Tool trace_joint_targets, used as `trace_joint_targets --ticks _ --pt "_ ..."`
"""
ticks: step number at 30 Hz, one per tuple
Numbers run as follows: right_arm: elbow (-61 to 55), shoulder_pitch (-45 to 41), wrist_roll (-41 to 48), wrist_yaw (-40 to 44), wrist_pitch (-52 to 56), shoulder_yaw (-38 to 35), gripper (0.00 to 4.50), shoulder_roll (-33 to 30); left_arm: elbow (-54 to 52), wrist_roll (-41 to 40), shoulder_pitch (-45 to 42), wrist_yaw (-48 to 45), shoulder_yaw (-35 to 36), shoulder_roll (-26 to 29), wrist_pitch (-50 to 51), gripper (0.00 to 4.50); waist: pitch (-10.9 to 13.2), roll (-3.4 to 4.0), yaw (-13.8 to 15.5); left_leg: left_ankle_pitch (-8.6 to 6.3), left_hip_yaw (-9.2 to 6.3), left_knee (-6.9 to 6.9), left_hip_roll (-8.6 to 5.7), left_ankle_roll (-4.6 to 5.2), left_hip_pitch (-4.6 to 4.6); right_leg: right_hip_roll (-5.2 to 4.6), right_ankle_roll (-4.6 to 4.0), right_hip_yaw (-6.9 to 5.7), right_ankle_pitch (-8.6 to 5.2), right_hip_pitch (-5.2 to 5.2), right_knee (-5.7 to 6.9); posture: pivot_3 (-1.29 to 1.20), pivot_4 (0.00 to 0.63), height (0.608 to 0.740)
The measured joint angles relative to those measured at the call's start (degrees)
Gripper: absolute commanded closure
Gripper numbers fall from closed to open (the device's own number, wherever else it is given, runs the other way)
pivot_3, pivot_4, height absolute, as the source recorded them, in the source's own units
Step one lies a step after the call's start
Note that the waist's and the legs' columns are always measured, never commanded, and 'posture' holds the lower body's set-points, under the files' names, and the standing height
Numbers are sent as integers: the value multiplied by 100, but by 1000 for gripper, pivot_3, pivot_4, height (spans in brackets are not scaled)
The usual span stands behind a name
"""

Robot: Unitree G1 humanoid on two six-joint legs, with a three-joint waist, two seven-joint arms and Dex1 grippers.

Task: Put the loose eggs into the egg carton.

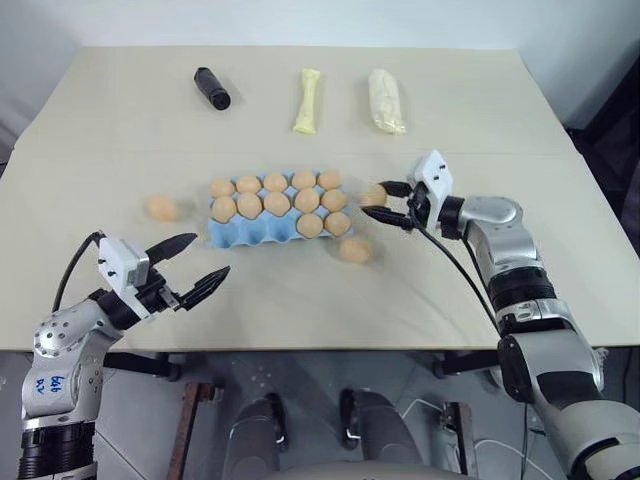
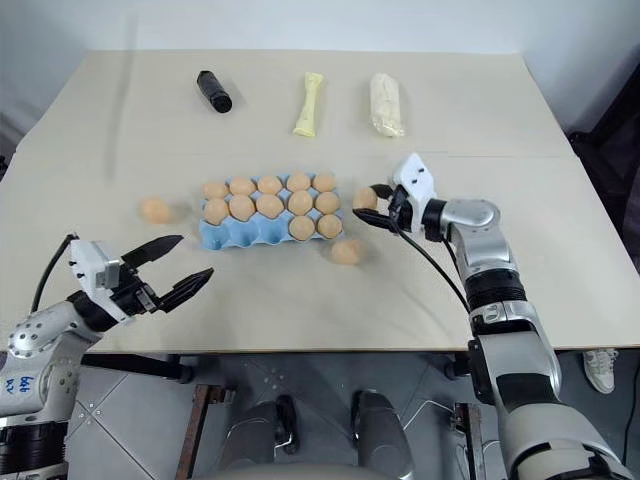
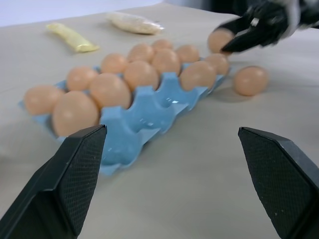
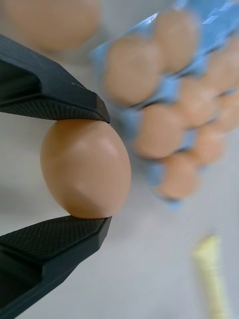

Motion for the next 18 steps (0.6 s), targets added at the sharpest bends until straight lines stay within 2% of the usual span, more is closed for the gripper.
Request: trace_joint_targets --ticks 3,6,10,13,16,18 --pt "-995 -40 69 52 634 340 1943 392 180 -32 102 2 131 1 35 0 0 0 -66 -4 -4 0 10 -12 -1 1 -10 -6 1 -1 2 0 150 740" --pt "-1468 -62 72 -29 1107 691 1943 830 205 -92 163 -10 210 12 138 0 0 0 -83 -5 -4 -1 10 -14 -2 0 -12 -8 2 -2 2 0 150 740" --pt "-1281 -341 -70 -424 1290 1008 1943 1477 209 -108 161 -18 240 20 165 0 0 -1 -90 -5 0 0 9 -15 -4 -1 -13 -8 3 -6 2 0 150 740" --pt "-895 -498 -250 -601 1162 1166 1943 1716 204 -108 155 -12 241 19 168 0 -2 -4 -74 -5 -2 -2 6 -16 -5 -4 -13 -11 3 -6 -1 0 150 740" --pt "-525 -518 -284 -644 1149 1196 1249 1846 114 -108 156 2 225 10 189 0 -2 -4 -70 -7 1 -3 5 -14 -11 -8 -12 -11 3 -8 -4 0 150 740" --pt "-454 -517 -297 -635 1127 1204 602 1830 28 -109 154 2 188 10 191 0 -2 -4 -81 -8 4 -4 4 -13 -11 -9 -12 -10 4 -10 -3 0 150 740"
